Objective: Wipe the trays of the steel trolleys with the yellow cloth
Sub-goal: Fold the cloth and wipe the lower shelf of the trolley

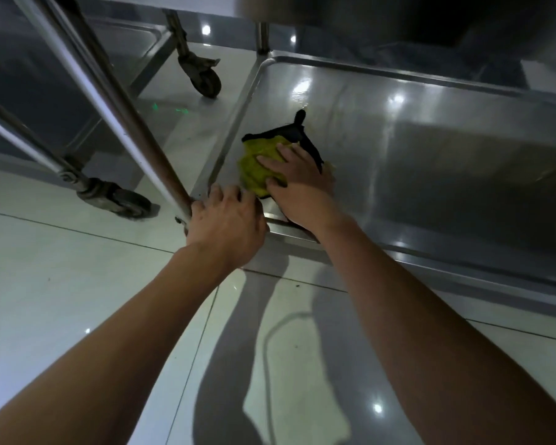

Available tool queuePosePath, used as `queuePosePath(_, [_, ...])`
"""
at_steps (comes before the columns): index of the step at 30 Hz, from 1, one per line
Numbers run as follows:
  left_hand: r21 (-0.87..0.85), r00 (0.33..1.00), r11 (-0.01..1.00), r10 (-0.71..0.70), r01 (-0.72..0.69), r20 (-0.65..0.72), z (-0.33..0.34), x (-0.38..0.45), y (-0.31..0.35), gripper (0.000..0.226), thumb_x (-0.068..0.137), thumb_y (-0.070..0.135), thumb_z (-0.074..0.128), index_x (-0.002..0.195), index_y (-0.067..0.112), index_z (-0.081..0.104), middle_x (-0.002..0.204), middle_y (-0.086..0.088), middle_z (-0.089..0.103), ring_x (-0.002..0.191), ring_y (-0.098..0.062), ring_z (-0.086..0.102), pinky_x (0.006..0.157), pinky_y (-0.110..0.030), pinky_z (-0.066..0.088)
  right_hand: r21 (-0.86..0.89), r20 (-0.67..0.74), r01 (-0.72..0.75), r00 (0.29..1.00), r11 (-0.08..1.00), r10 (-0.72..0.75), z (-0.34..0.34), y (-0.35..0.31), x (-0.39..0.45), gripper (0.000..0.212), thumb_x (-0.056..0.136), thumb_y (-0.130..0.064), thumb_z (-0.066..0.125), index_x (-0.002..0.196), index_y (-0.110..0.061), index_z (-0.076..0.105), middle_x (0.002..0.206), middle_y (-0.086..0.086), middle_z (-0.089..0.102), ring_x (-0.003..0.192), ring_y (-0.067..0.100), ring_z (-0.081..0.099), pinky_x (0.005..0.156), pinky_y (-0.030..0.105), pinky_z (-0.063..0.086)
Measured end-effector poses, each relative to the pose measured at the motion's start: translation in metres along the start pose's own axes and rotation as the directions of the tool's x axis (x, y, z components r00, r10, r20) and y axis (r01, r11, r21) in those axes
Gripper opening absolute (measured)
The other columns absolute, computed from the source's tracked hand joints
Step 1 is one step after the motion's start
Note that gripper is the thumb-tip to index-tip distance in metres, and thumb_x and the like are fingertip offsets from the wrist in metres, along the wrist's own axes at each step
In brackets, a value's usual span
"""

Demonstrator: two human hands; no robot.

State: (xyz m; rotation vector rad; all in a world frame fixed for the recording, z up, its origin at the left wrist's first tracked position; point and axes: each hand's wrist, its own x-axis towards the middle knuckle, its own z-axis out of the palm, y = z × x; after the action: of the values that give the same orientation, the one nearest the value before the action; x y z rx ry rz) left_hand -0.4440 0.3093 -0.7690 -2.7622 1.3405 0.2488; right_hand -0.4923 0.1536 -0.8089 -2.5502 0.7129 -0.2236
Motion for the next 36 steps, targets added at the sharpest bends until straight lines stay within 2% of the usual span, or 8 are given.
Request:
queuePosePath(3, [-0.05,0.995,0.994,0.097,-0.099,-0.037,0.001,0.009,0.022,0.038,0.099,0.047,0.038,0.129,0.028,0.052,0.139,-0.006,0.048,0.134,-0.031,0.039,0.102,-0.054,0.039,-0.028,-0.073,-0.098,0.993,0.995,0.096,-0.022,0.039,-0.031,0.046,0.097,-0.044,0.051,0.143,-0.048,0.046,0.162,-0.012,0.027,0.151,0.014,0.013,0.119,0.057,0.015])
queuePosePath(8, [-0.068,0.964,0.963,0.258,-0.262,-0.06,-0.004,0.031,0.083,0.049,0.096,0.052,0.047,0.14,0.033,0.049,0.152,-0.004,0.041,0.14,-0.031,0.035,0.104,-0.054,0.041,0.005,-0.198,-0.288,0.938,0.958,0.283,-0.077,0.128,-0.1,0.048,0.097,-0.041,0.055,0.144,-0.04,0.048,0.162,-0.006,0.029,0.151,0.016,0.015,0.12,0.053,0.016])
queuePosePath(14, [0.004,0.951,0.951,0.309,-0.309,-0.02,-0.005,0.038,0.1,0.037,0.093,0.051,0.05,0.122,0.029,0.057,0.129,-0.006,0.051,0.121,-0.035,0.048,0.092,-0.053,0.049,0.049,-0.339,-0.552,0.775,0.832,0.534,-0.147,0.226,-0.187,0.05,0.098,-0.032,0.058,0.147,-0.029,0.048,0.161,-0.001,0.032,0.151,0.02,0.019,0.12,0.053,0.017])
queuePosePath(19, [-0.075,0.956,0.959,0.262,-0.274,-0.133,-0.002,0.04,0.084,0.036,0.094,0.041,0.059,0.121,0.018,0.064,0.133,-0.013,0.055,0.123,-0.04,0.049,0.094,-0.056,0.046,0.02,-0.364,-0.602,0.739,0.798,0.567,-0.151,0.238,-0.192,0.046,0.1,-0.031,0.054,0.146,-0.028,0.049,0.16,0.001,0.032,0.15,0.023,0.02,0.119,0.059,0.013])
queuePosePath(23, [-0.029,0.978,0.985,0.167,-0.172,-0.127,0.001,0.045,0.064,0.045,0.094,0.049,0.056,0.131,0.024,0.059,0.14,-0.013,0.051,0.125,-0.043,0.048,0.093,-0.061,0.045,-0.007,-0.357,-0.642,0.718,0.767,0.597,-0.137,0.223,-0.172,0.046,0.102,-0.035,0.046,0.148,-0.032,0.045,0.162,-0.002,0.026,0.15,0.023,0.016,0.117,0.063,0.012])
queuePosePath(29, [-0.009,0.971,0.972,0.235,-0.236,-0.039,-0.002,0.048,0.046,0.058,0.094,0.06,0.04,0.144,0.031,0.047,0.145,-0.005,0.048,0.124,-0.038,0.051,0.091,-0.056,0.05,-0.047,-0.3,-0.561,0.797,0.826,0.524,-0.107,0.181,-0.114,0.045,0.102,-0.038,0.041,0.147,-0.039,0.042,0.162,-0.003,0.024,0.15,0.024,0.014,0.117,0.063,0.012])
queuePosePath(33, [-0.059,0.978,0.978,0.195,-0.2,-0.075,-0.007,0.052,0.025,0.052,0.09,0.06,0.046,0.127,0.028,0.061,0.137,-0.006,0.055,0.123,-0.035,0.052,0.097,-0.054,0.047,-0.062,-0.252,-0.5,0.845,0.864,0.471,-0.079,0.141,-0.062,0.046,0.101,-0.039,0.04,0.147,-0.047,0.039,0.164,-0.007,0.02,0.151,0.021,0.01,0.116,0.066,0.007])
queuePosePath(36, [-0.029,0.987,0.988,0.152,-0.153,-0.043,-0.001,0.051,0.011,0.058,0.09,0.07,0.039,0.134,0.035,0.054,0.138,-0.009,0.05,0.126,-0.037,0.048,0.1,-0.056,0.044,-0.082,-0.234,-0.428,0.886,0.9,0.4,-0.056,0.105,-0.027,0.044,0.102,-0.041,0.04,0.145,-0.049,0.041,0.163,-0.007,0.023,0.15,0.02,0.013,0.115,0.065,0.009])
